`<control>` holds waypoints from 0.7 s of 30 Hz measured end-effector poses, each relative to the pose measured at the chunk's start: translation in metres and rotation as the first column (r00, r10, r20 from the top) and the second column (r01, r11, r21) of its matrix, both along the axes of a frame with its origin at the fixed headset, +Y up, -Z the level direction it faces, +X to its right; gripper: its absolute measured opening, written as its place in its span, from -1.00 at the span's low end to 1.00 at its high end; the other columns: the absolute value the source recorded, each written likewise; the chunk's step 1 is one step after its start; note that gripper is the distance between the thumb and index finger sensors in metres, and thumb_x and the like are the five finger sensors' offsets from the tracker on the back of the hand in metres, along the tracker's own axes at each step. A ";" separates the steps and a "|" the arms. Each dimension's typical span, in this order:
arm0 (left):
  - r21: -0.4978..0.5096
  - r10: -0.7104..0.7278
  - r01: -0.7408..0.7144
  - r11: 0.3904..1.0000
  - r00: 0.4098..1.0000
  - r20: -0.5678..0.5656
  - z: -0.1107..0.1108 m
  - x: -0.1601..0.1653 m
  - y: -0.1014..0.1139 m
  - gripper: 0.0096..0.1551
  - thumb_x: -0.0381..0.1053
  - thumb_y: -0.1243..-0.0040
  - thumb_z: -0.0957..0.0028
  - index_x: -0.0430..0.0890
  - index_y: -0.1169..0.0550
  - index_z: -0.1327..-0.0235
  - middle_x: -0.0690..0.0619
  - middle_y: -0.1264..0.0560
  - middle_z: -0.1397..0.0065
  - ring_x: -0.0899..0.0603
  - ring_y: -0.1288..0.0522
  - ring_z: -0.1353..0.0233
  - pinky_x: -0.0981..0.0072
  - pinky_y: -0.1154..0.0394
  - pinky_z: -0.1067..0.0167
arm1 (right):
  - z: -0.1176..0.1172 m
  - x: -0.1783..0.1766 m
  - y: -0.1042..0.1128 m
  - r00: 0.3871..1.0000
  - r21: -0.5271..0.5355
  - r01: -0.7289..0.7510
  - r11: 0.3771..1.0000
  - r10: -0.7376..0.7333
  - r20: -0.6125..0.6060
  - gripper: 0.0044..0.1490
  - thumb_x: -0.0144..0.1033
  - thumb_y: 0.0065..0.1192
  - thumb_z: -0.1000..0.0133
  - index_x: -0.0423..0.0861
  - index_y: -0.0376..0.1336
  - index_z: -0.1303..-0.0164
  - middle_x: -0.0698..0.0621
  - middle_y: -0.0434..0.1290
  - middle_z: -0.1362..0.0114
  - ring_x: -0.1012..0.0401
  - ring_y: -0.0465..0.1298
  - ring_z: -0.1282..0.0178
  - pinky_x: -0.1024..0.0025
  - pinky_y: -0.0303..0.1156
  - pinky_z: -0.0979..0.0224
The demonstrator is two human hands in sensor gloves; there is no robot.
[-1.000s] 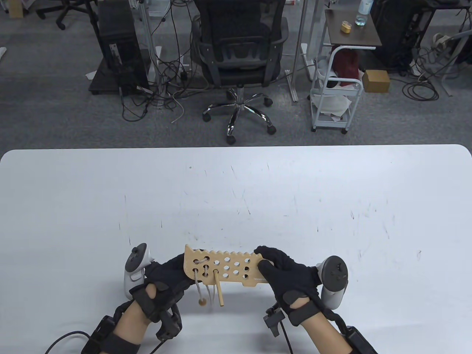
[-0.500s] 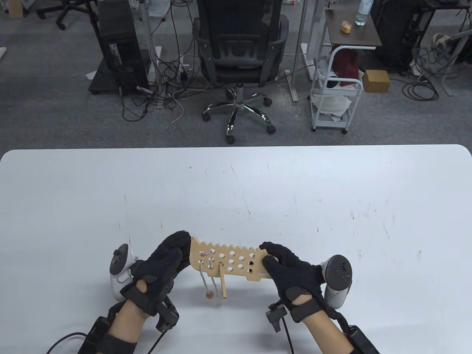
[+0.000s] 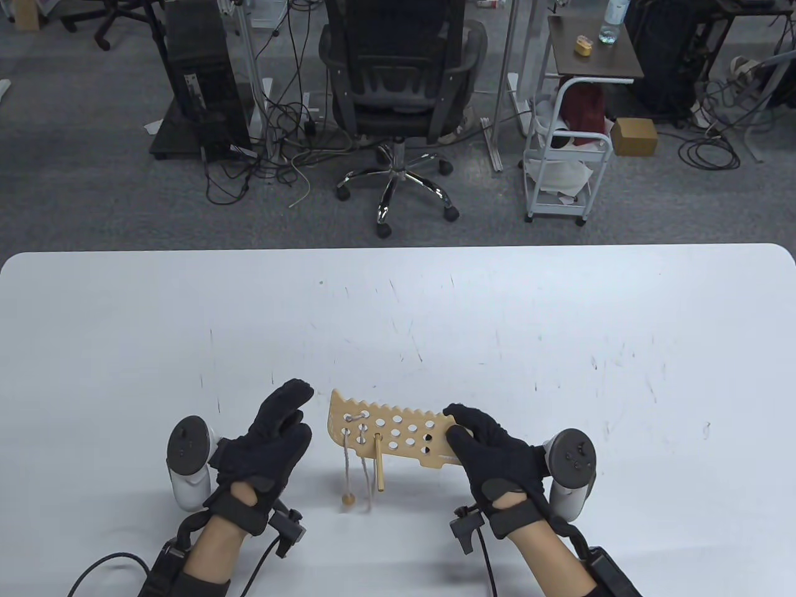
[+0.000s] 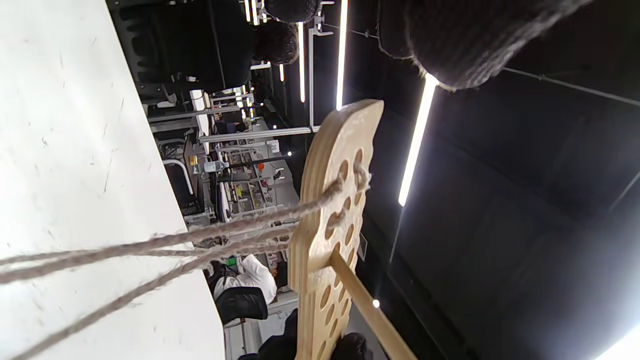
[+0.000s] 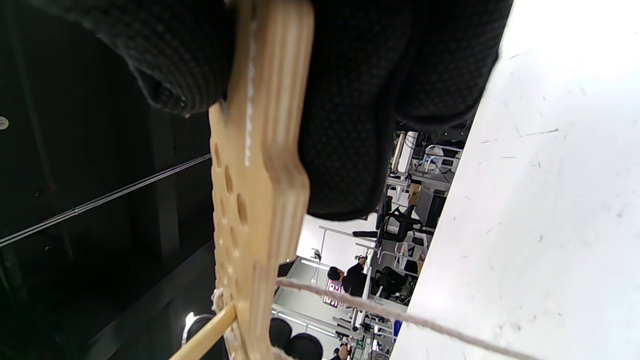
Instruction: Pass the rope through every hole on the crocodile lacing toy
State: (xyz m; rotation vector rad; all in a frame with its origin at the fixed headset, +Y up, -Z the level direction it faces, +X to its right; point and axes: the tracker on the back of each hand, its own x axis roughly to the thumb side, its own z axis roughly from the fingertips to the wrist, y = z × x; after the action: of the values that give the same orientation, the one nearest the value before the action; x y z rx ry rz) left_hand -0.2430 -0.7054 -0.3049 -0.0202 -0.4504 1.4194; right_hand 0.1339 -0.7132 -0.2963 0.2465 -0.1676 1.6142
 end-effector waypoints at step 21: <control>0.297 -0.505 0.534 0.791 0.845 -0.175 0.025 0.038 0.014 -0.27 0.26 -0.47 0.17 0.55 -0.43 -0.32 0.08 0.20 -0.72 -0.26 0.41 -0.67 -0.29 0.25 -0.56 | 0.002 -0.005 -0.004 0.999 -0.049 -0.042 0.998 0.043 0.013 -0.41 -0.14 0.37 -0.02 -0.18 0.39 -0.19 -0.01 0.72 -0.04 0.11 0.80 0.14 0.14 0.58 -0.10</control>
State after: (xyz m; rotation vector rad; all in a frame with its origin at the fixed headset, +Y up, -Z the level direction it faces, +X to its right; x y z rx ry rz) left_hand -0.2048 -0.6912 -0.2803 0.1826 -0.5598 0.7791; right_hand 0.1291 -0.7177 -0.2946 0.2024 -0.1337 1.6606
